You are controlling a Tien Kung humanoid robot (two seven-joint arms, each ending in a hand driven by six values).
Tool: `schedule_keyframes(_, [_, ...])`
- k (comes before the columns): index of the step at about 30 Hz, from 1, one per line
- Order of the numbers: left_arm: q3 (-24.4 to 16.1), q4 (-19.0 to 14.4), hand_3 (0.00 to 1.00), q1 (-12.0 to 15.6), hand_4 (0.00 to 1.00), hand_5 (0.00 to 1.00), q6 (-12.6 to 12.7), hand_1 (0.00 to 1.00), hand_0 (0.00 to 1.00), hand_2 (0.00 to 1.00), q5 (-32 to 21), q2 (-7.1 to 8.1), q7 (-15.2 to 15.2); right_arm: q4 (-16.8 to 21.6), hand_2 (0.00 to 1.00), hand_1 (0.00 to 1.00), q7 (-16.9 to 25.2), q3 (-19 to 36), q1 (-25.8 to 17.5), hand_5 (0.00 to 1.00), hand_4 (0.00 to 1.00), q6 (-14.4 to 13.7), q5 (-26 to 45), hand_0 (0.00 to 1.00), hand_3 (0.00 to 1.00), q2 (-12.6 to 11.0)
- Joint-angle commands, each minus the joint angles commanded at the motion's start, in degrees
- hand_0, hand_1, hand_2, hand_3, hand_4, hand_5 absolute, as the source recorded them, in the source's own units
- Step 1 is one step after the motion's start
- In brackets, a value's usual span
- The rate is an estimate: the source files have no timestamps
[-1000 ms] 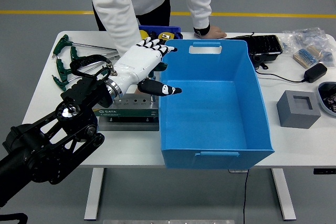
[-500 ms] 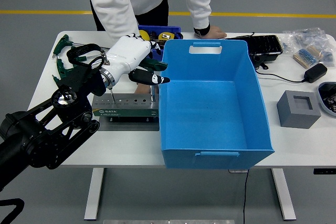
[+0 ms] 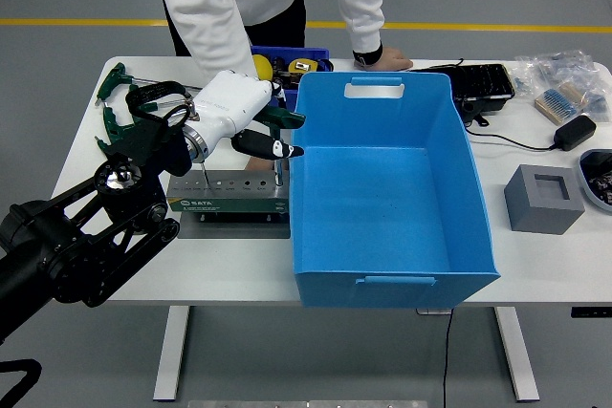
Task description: Lift tool from toolbox,place it in box,lift tool from toolbox,place it in box
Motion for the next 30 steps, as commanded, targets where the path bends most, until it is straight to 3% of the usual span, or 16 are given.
schedule_keyframes(6, [-0.2, 0.4, 0.532, -0.3, 0.998, 0.743, -0.1, 0.346, 0.440, 0.390, 0.0, 0.03, 0.0, 0.0, 0.721, 0.671, 0.0, 0.0, 0.0, 0.810, 0.921, 0.0, 0.0, 0.737, 0.664, -0.1])
schedule_keyframes(7, [-0.2, 0.5, 0.474, -0.4, 0.998, 0.748, -0.1, 0.332, 0.437, 0.353, 0.0, 0.03, 0.0, 0.0, 0.721, 0.670, 0.0, 0.0, 0.0, 0.811, 0.921, 0.0, 0.1, 0.736, 0.664, -0.1])
schedule_keyframes(12, [-0.1, 0.8, 0.474, -0.7, 0.998, 0.748, -0.3, 0.332, 0.437, 0.353, 0.0, 0.17, 0.1, 0.0, 0.721, 0.670, 0.1, -0.3, 0.0, 0.811, 0.921, 0.0, 0.4, 0.736, 0.664, -0.1])
schedule_keyframes(13, [-0.1, 0.9, 0.412, -0.8, 0.998, 0.756, -0.4, 0.301, 0.429, 0.314, 0.0, 0.21, 0.1, 0.0, 0.721, 0.670, 0.1, -0.3, 0.0, 0.811, 0.922, 0.0, 0.4, 0.738, 0.665, -0.1])
schedule_keyframes(30, [0.2, 1.9, 0.336, -1.3, 0.998, 0.768, -2.1, 0.273, 0.426, 0.273, 0.0, 0.52, 0.3, 0.0, 0.720, 0.671, 0.2, -0.3, 0.1, 0.811, 0.923, 0.1, 0.4, 0.738, 0.665, -0.1])
